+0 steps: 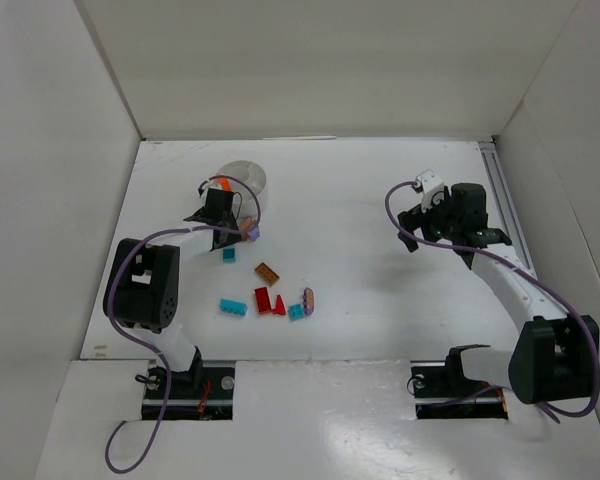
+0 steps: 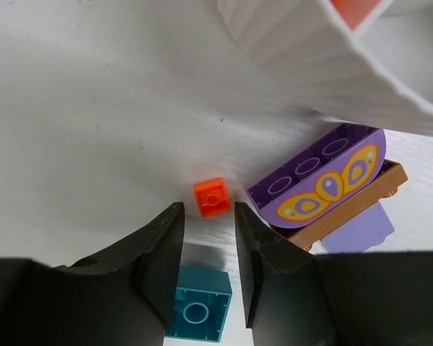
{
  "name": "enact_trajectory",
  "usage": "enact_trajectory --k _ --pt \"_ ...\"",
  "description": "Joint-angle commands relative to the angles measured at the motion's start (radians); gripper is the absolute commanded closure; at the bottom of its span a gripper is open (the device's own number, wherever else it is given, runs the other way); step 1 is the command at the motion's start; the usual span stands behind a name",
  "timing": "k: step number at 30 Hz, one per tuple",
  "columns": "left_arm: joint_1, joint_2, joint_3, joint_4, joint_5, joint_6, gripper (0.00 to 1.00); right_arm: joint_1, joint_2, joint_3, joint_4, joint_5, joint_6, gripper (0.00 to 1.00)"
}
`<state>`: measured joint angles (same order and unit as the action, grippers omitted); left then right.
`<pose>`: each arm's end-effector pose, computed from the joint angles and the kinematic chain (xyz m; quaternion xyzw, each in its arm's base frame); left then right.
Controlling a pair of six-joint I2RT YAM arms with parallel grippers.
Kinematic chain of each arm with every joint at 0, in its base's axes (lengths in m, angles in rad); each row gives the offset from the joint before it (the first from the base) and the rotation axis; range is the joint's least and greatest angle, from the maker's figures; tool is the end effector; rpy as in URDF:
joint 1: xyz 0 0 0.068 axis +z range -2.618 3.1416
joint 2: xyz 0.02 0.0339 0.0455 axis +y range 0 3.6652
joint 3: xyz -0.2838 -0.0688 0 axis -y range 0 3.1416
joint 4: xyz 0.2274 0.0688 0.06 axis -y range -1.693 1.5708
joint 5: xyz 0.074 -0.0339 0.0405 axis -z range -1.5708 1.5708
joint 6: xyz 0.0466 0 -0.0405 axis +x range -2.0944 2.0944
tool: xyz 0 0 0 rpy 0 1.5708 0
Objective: Sort the legos into containers by color
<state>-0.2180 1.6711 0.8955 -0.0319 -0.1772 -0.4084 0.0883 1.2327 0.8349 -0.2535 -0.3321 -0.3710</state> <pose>0.3295 -0.0646 0.1929 -0.1207 0.9171 -0.0362 0.3782 0.2503 0.0374 0.2769 -0.2726 0.8439 0.0850 0.4541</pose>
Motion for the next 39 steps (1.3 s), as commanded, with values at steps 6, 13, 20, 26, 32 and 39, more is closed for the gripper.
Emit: enact_trajectory --k 6,13,20,26,32,39 --pt "0.003 0.021 0.017 -0.016 -0.011 -0.012 0.79 -0.010 -0.001 0.003 0.028 0.002 -0.008 0.00" --pt "0.003 0.021 0.017 -0.016 -0.022 -0.012 0.87 -0.010 -0.001 0.003 0.037 0.002 -0.008 0.00" --pt "0.003 -0.048 0.048 -0.025 -0.041 -0.012 0.95 -0.010 -0.010 0.003 0.037 0.002 -0.008 0.00" --pt "0.003 -0.161 0.080 -0.056 -0.079 -0.003 0.96 -0.010 -0.029 0.003 0.037 0.002 -0.008 0.00" --pt "0.025 -0.218 0.167 -0.056 -0.102 0.048 0.96 -0.010 -0.029 0.003 0.037 0.002 -0.017 0.00" --pt "0.049 -0.105 0.373 -0.056 -0.102 0.105 0.96 -0.010 -0.038 0.003 0.037 0.022 -0.017 0.00"
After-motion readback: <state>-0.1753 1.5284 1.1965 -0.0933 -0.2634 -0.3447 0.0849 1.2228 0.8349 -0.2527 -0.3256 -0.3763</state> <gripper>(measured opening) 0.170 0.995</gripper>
